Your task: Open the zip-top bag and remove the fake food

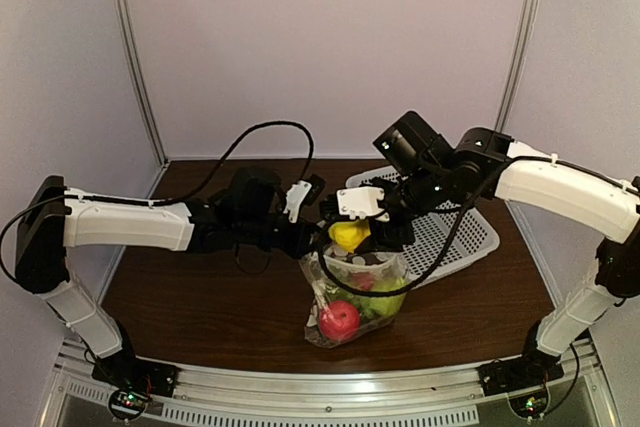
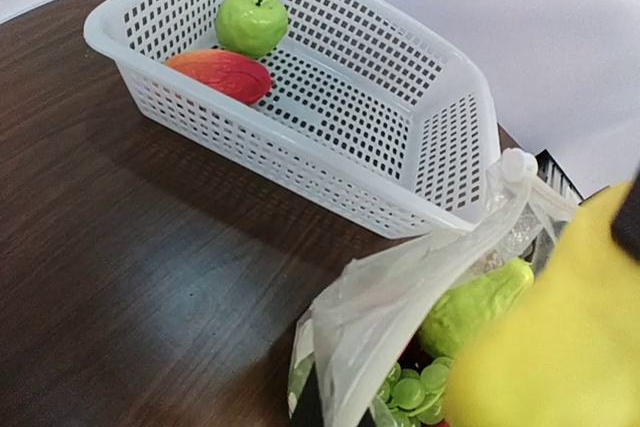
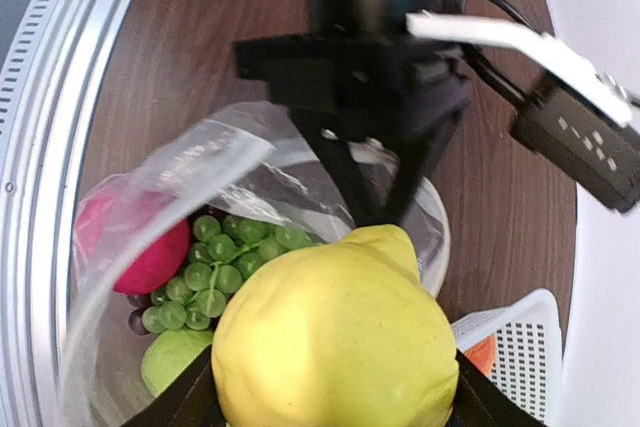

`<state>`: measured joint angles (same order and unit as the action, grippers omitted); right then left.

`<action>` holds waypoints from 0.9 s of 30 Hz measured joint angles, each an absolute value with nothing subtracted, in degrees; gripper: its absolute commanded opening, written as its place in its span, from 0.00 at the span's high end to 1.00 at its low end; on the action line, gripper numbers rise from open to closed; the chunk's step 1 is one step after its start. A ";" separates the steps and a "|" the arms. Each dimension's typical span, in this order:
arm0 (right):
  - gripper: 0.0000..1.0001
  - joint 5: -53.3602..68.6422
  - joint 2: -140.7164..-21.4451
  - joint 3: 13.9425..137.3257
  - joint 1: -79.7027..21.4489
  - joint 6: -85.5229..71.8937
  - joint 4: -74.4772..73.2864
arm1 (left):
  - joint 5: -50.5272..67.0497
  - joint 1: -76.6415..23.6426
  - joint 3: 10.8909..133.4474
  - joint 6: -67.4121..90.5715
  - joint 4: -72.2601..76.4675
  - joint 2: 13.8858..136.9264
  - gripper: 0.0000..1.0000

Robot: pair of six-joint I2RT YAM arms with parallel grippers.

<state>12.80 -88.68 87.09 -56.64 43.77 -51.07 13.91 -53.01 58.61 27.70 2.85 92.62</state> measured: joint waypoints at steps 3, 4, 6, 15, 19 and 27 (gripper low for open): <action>0.58 13.34 -88.38 87.11 -52.62 40.69 -50.06 | 13.91 -53.01 58.74 27.22 2.07 91.90 1.00; 0.58 14.02 -88.27 87.13 -51.00 39.86 -49.63 | 13.87 -53.01 58.74 27.05 1.78 91.61 1.00; 0.58 16.69 -87.72 87.18 -46.37 37.39 -48.38 | 13.76 -53.01 58.74 26.85 1.56 91.26 1.00; 0.59 23.81 -83.33 85.60 -31.40 31.20 -42.98 | 13.65 -52.97 58.74 26.46 1.13 90.94 1.00; 0.60 22.06 -84.12 81.14 -26.92 31.14 -40.34 | 13.65 -52.97 58.74 26.44 0.78 90.67 1.00; 0.59 12.29 -89.69 70.59 -21.74 34.35 -35.57 | 12.62 -52.97 58.74 26.04 -0.19 89.25 1.00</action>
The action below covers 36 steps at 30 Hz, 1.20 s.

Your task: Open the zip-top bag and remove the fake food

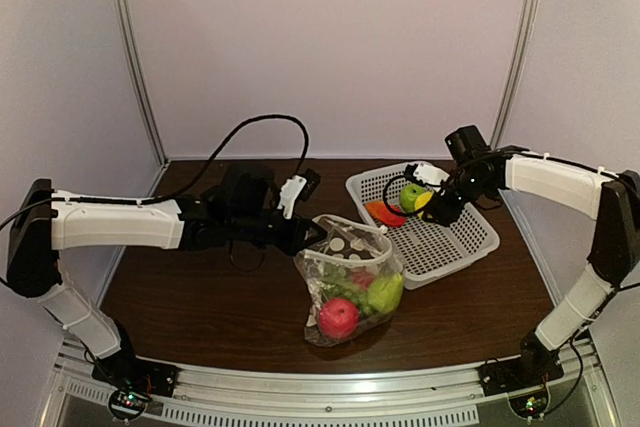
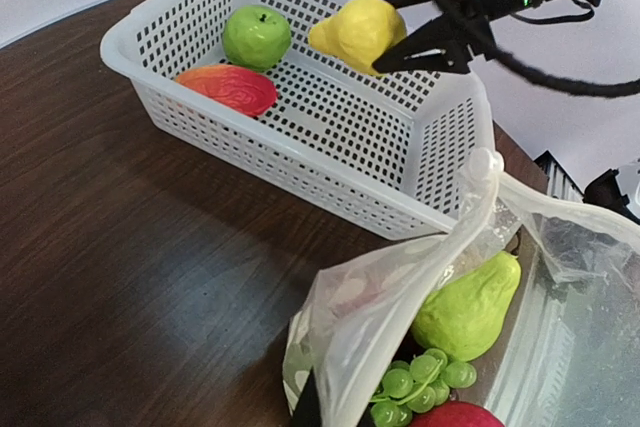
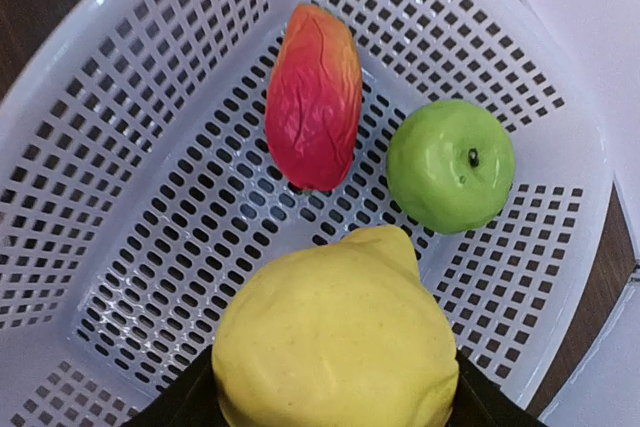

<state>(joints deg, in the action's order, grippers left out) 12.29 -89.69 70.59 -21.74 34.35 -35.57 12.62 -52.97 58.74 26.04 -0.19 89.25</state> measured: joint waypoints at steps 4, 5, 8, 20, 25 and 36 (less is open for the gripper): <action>0.57 7.27 -93.03 67.70 -21.23 36.12 -32.23 | 12.40 -52.97 58.74 25.74 -0.34 89.23 1.00; 0.56 6.02 -93.91 67.26 -21.19 36.38 -30.94 | 12.40 -52.97 58.74 25.63 -0.36 89.23 1.00; 0.55 2.13 -97.23 66.92 -21.12 37.12 -27.38 | 12.40 -52.97 58.74 25.45 -0.51 89.23 1.00; 0.21 -2.98 -104.22 67.42 -20.91 35.68 -21.47 | 12.40 -52.97 58.74 25.39 -0.62 89.23 1.00; 0.10 1.39 -102.76 69.19 -20.80 33.61 -26.37 | 12.32 -52.97 58.81 25.19 -1.63 89.23 1.00; 0.25 18.79 -86.74 80.44 -24.43 31.38 -39.81 | 12.43 -52.97 59.70 24.91 -1.91 89.23 1.00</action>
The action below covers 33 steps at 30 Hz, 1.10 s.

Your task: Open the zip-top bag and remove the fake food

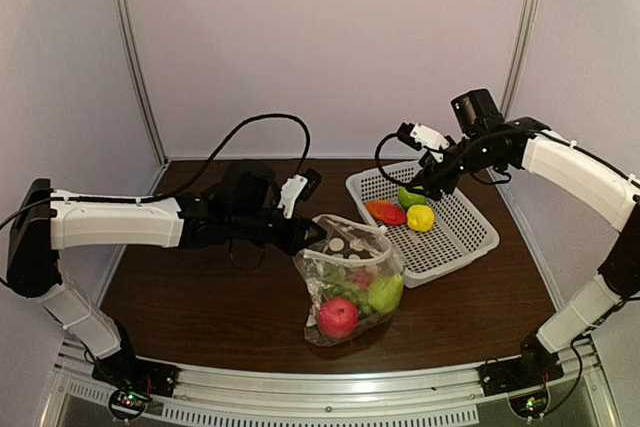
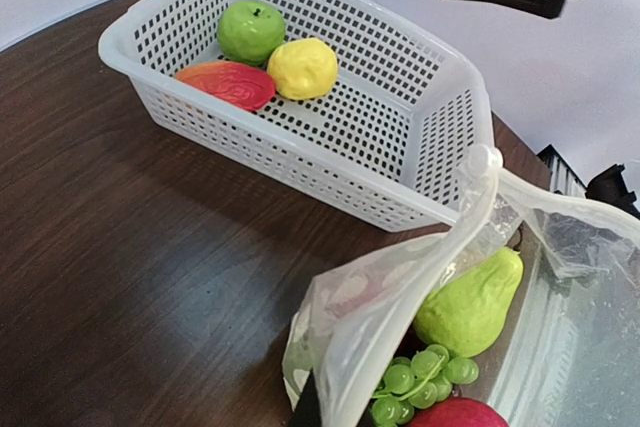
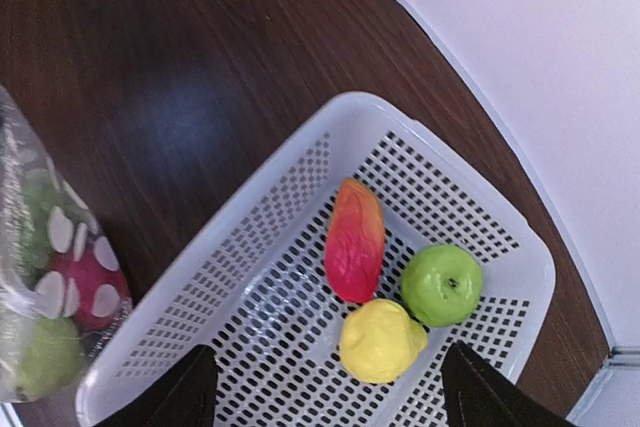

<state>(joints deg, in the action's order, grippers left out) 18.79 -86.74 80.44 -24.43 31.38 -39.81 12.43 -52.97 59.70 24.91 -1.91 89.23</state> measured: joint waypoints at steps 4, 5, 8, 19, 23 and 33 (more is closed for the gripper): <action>0.37 23.59 -83.48 80.66 -31.31 32.67 -42.24 | 12.86 -52.97 59.72 24.91 -1.96 89.23 1.00; 0.40 24.18 -83.26 80.66 -33.74 33.10 -43.03 | 13.04 -52.97 59.75 24.91 -1.96 89.23 1.00; 0.46 24.64 -83.57 80.66 -39.77 35.46 -45.04 | 13.69 -52.97 59.88 24.93 -1.96 89.23 1.00; 0.53 21.80 -89.45 80.20 -53.58 44.69 -49.93 | 15.77 -53.43 60.18 24.95 -1.96 89.25 1.00; 0.53 21.58 -90.35 79.72 -56.75 46.33 -50.83 | 16.34 -53.47 60.27 24.95 -1.96 89.25 1.00; 0.36 22.22 -93.03 78.32 -59.88 48.77 -51.51 | 17.82 -53.54 60.27 24.95 -1.89 89.30 1.00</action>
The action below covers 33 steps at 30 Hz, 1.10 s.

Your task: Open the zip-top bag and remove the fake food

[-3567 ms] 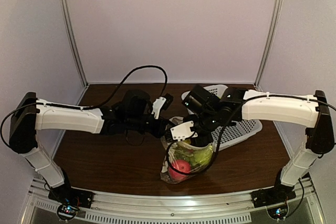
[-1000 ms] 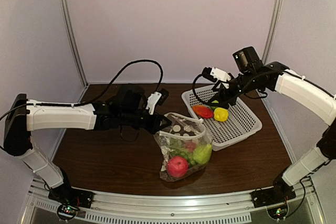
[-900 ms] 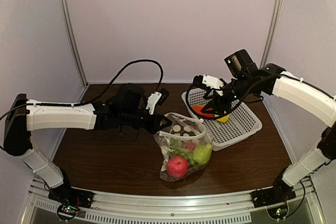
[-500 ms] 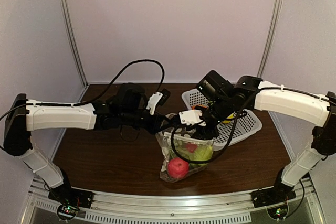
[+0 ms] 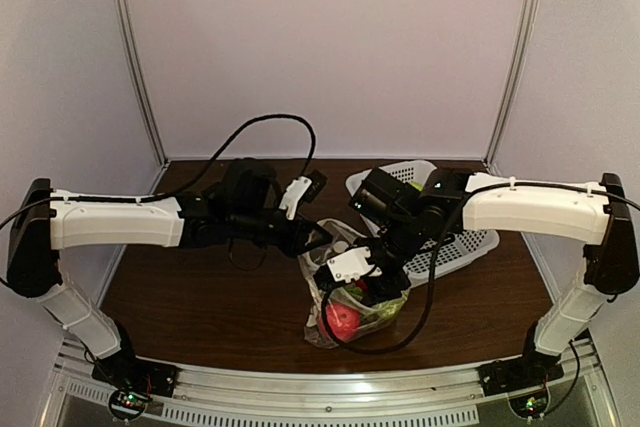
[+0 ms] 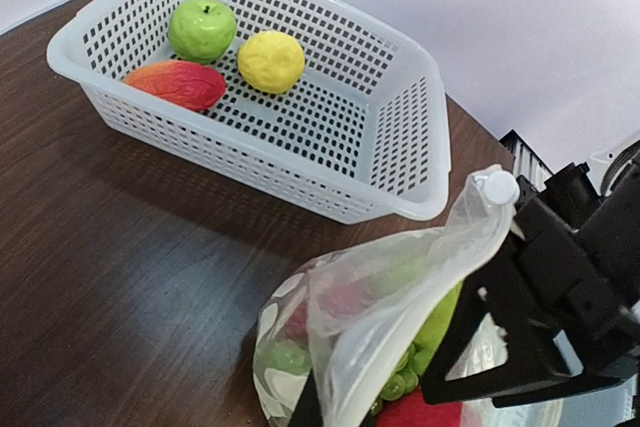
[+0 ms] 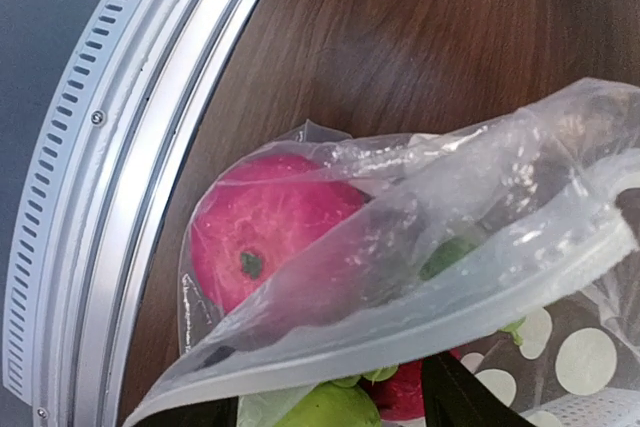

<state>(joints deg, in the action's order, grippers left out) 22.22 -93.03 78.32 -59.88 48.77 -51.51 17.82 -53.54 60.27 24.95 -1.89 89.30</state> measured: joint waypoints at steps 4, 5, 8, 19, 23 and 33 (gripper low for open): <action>0.36 22.00 -95.83 77.36 -60.03 49.32 -50.83 | 18.74 -53.95 60.27 24.95 -1.87 89.34 1.00; 0.37 22.00 -96.38 77.21 -60.07 49.41 -50.57 | 18.98 -54.08 60.27 24.95 -1.87 89.34 1.00; 0.40 22.02 -97.32 76.97 -60.10 49.78 -50.19 | 19.64 -54.46 60.27 24.95 -1.87 89.34 1.00; 0.43 27.35 -97.32 83.37 -60.10 52.82 -56.31 | 24.82 -54.96 60.82 23.86 -3.38 89.23 1.00; 0.49 27.64 -95.74 84.18 -60.10 52.58 -56.80 | 26.57 -55.64 62.24 22.48 -4.89 88.42 1.00; 0.52 22.41 -94.91 82.21 -61.41 52.29 -53.15 | 29.02 -56.97 65.71 19.59 -8.82 87.20 1.00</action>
